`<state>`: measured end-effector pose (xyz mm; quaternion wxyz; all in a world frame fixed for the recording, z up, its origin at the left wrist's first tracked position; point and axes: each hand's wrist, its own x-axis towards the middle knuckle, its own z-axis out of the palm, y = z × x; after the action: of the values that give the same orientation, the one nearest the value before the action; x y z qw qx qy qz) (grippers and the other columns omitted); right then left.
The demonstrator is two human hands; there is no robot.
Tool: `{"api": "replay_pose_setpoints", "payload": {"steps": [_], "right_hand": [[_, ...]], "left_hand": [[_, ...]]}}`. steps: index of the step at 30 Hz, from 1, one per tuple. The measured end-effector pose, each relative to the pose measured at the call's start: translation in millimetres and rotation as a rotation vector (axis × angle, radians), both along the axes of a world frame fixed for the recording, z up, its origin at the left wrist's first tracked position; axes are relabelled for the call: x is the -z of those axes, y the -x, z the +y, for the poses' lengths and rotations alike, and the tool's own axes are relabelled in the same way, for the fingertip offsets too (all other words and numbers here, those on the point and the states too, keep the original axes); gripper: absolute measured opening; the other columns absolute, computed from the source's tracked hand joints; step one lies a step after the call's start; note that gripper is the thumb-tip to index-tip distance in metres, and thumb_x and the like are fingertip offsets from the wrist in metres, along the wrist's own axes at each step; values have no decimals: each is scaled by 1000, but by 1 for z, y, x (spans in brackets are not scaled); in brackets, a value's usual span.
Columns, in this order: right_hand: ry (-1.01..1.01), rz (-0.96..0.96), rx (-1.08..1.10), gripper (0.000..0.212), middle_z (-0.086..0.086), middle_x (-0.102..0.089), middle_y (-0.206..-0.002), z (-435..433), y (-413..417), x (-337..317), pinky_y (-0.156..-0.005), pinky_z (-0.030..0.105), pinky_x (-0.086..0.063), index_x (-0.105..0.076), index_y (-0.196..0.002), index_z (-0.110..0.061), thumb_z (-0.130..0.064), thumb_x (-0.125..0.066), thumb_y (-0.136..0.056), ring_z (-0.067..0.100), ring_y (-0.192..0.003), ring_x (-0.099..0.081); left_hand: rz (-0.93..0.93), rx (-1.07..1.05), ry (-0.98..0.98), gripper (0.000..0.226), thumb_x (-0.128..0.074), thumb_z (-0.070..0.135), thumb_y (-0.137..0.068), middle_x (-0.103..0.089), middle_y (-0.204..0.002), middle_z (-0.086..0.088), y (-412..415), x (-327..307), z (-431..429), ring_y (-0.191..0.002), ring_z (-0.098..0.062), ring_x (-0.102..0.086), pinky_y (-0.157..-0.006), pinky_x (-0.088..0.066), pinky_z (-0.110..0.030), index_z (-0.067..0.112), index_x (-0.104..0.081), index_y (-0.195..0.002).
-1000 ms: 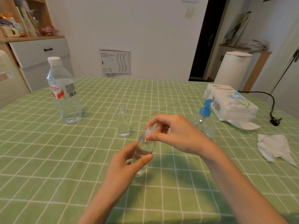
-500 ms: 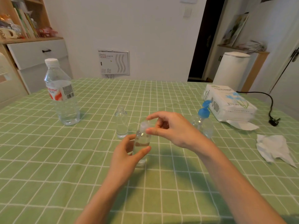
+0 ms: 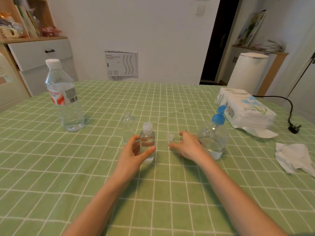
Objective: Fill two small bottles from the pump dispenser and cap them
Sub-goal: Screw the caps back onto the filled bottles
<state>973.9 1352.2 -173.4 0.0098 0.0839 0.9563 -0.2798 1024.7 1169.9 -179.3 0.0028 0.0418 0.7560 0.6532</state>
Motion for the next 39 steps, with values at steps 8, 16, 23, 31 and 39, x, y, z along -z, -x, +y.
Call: {"api": "replay_pose_setpoints", "payload": {"steps": [8, 16, 23, 31, 39], "right_hand": [[5, 42, 21, 49, 8, -57, -126, -9, 18, 8, -87, 39, -48, -50, -126, -12, -37, -65, -86, 27, -110, -58], [8, 84, 11, 31, 2, -61, -104, -10, 18, 10, -72, 33, -48, -57, -114, -18, -34, -63, -88, 20, -88, -59], [110, 94, -51, 20, -6, -62, -78, -7, -7, 3, -71, 33, -52, -57, -102, -24, -35, -64, -86, 12, -74, -60], [306, 136, -141, 16, -13, -62, -84, -7, -40, -1, -61, 11, -45, -58, -96, -22, -29, -66, -84, -2, -72, -57], [564, 218, -175, 9, -5, -69, -87, -12, -64, -16, -67, 13, -52, -64, -91, -22, -24, -69, -84, 4, -74, -62]], "left_hand": [[-17, 8, 132, 62, -76, 25, -72, -58, -119, 9, 0, 1, -4, -110, -7, -55, -96, -44, -20, 18, -47, -127], [42, -151, 78, 24, -56, -6, -83, -62, -98, -2, 0, 3, -32, -94, -16, -57, -78, -42, -17, 13, -57, -98], [20, -295, 103, 59, -70, 21, -80, -47, -127, -3, 36, 1, -36, -115, -19, -46, -94, -39, -32, 13, -40, -130], [44, -156, 109, 42, -70, 25, -78, -61, -103, 7, 64, 11, -28, -87, -3, -58, -78, -47, -25, 21, -49, -114], [121, -222, 71, 30, -71, 21, -78, -62, -91, 12, 48, 12, -33, -85, -5, -60, -72, -46, -21, 23, -56, -104]]}}
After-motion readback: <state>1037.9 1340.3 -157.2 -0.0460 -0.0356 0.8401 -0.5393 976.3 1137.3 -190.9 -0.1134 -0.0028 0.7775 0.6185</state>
